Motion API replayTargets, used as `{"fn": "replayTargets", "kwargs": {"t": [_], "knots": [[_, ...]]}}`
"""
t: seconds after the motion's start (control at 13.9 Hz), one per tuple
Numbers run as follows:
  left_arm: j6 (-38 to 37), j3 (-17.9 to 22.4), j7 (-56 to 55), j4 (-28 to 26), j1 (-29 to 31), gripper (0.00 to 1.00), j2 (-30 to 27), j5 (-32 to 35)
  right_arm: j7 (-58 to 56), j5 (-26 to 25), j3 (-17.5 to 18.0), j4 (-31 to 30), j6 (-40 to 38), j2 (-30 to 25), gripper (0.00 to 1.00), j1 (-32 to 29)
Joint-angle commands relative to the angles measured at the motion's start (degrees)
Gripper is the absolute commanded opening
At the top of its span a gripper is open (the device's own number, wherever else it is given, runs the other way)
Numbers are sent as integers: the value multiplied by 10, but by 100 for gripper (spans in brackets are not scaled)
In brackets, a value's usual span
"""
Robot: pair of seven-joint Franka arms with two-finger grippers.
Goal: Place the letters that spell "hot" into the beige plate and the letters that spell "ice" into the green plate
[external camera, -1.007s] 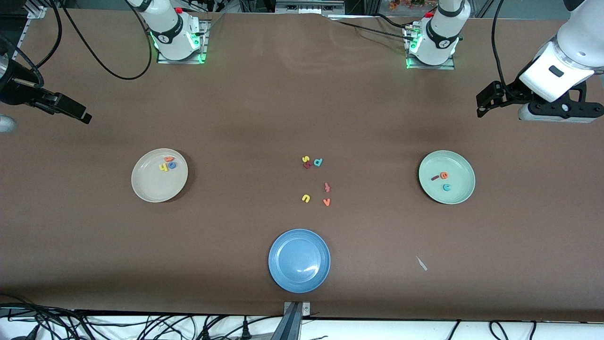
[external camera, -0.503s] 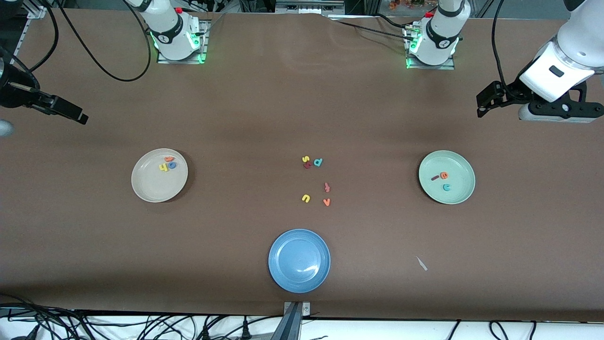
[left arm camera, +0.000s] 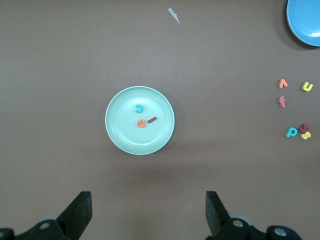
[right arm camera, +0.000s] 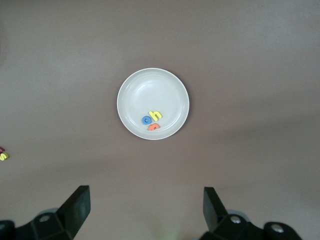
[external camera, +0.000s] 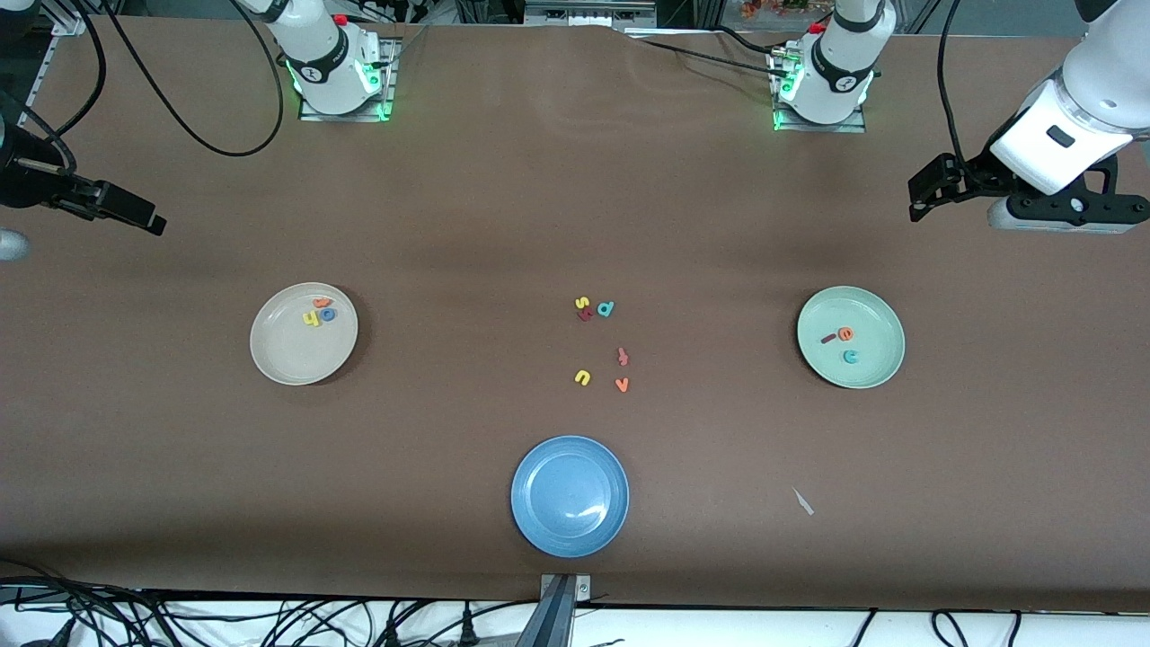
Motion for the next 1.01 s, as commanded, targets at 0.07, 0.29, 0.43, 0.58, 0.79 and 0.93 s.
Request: {"fn": "replayTargets", "kwargs": {"t": [0.07, 0.29, 0.43, 0.58, 0.79, 0.93], "knots": [[-12, 2, 1, 9, 1, 100, 1, -10, -57, 0, 2, 17, -15, 6, 100, -4], [-11, 2, 1, 9, 1, 100, 1, -10, -59, -3, 2, 17, -15, 6, 100, -3], [-11, 2, 1, 9, 1, 100, 1, -10, -60, -4, 2, 17, -15, 6, 100, -3], [-11, 2, 1, 9, 0, 100, 1, -10, -63, -5, 2, 17, -15, 6, 100, -2], [-12, 2, 1, 9, 1, 100, 1, -10, -64, -5, 3, 17, -15, 6, 100, -2], [-12, 2, 1, 9, 1, 100, 1, -10, -65, -7, 3, 17, -15, 6, 100, -2]]}}
